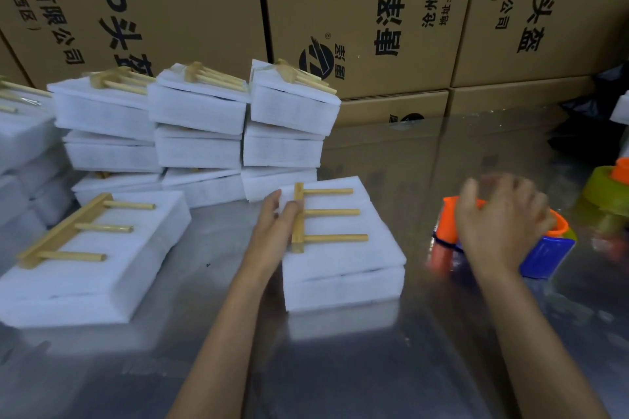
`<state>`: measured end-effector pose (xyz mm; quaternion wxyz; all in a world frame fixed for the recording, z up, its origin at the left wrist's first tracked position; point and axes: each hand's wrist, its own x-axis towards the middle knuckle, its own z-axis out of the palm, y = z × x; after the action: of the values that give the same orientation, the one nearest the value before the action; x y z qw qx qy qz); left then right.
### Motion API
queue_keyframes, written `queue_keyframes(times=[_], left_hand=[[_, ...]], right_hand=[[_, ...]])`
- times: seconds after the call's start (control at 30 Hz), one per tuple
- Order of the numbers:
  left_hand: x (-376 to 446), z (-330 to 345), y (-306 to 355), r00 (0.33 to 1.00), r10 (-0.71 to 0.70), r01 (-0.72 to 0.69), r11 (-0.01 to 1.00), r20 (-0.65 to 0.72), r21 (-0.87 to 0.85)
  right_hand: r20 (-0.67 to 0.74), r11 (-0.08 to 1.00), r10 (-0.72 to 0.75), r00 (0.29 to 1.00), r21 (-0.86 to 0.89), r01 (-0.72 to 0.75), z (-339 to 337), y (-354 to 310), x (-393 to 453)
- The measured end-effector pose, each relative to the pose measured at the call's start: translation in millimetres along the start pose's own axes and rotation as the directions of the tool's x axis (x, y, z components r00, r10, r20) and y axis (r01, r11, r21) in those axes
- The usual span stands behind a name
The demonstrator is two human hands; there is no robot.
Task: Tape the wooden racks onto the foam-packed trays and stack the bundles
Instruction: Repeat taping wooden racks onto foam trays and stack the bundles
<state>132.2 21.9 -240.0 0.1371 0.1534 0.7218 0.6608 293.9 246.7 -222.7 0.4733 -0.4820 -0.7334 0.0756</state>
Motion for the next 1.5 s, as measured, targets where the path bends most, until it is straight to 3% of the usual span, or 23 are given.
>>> queue_keyframes(times=[0.13,0.43,0.47,0.53,0.6,0.67,0.73,0.8,0.87,1.13,1.27,1.5], left_hand=[[0.3,5.0,-2.1,0.983,-0.094,0.107,0.992,0.16,-0.071],[-5.4,-1.4,9.6,0.988,-0.041,0.052,0.996,0.146,-0.075],[-6.5,-0.6,14.0,0.995,-0.006,0.011,0.999,0.098,-0.044],[-13.2,3.2,28.7,0.979,0.203,-0.193,0.959,-0.028,0.208],[-28.5,17.6,50.0,0.914,0.404,-0.394,0.863,0.035,0.317],[-50.2,41.6,73.9,0.896,0.365,-0.407,0.902,0.253,0.142],[-69.3,62.8,94.3,0.856,0.252,-0.284,0.959,0.451,0.004],[-79.8,70.5,105.9,0.835,0.242,-0.238,0.969,0.494,-0.073],[-86.2,64.9,113.2,0.853,0.26,-0.222,0.965,0.452,-0.136],[-84.6,43.8,111.5,0.887,0.223,-0.165,0.971,0.403,-0.174],[-77.0,38.4,108.0,0.925,0.184,-0.092,0.957,0.333,-0.274],[-51.5,40.4,127.8,0.966,0.065,-0.002,0.969,0.25,-0.247]], right_hand=[[0.042,0.977,0.001,0.999,-0.211,0.008,-3.3,28.6,12.3],[-0.024,0.962,-0.256,0.966,-0.099,0.253,-16.2,32.0,19.8],[-0.03,0.965,-0.256,0.966,-0.065,0.253,-20.3,29.3,24.5],[-0.052,0.966,-0.26,0.964,0.001,0.26,-31.0,18.9,33.2],[-0.115,0.95,-0.293,0.949,0.074,0.302,-45.1,3.5,38.3],[-0.185,0.922,-0.314,0.931,0.176,0.345,-59.8,-15.7,41.1],[-0.21,0.893,-0.337,0.918,0.237,0.382,-71.8,-33.8,41.2],[-0.209,0.871,-0.37,0.905,0.26,0.416,-80.5,-46.0,40.8],[-0.203,0.855,-0.391,0.898,0.28,0.436,-86.3,-51.7,39.9],[-0.042,0.835,-0.48,0.876,0.285,0.471,-92.0,-69.8,31.0],[0.073,0.808,-0.516,0.853,0.373,0.457,-91.9,-84.1,35.2],[0.427,0.862,-0.506,0.749,0.274,0.426,-74.3,-113.0,60.9]])
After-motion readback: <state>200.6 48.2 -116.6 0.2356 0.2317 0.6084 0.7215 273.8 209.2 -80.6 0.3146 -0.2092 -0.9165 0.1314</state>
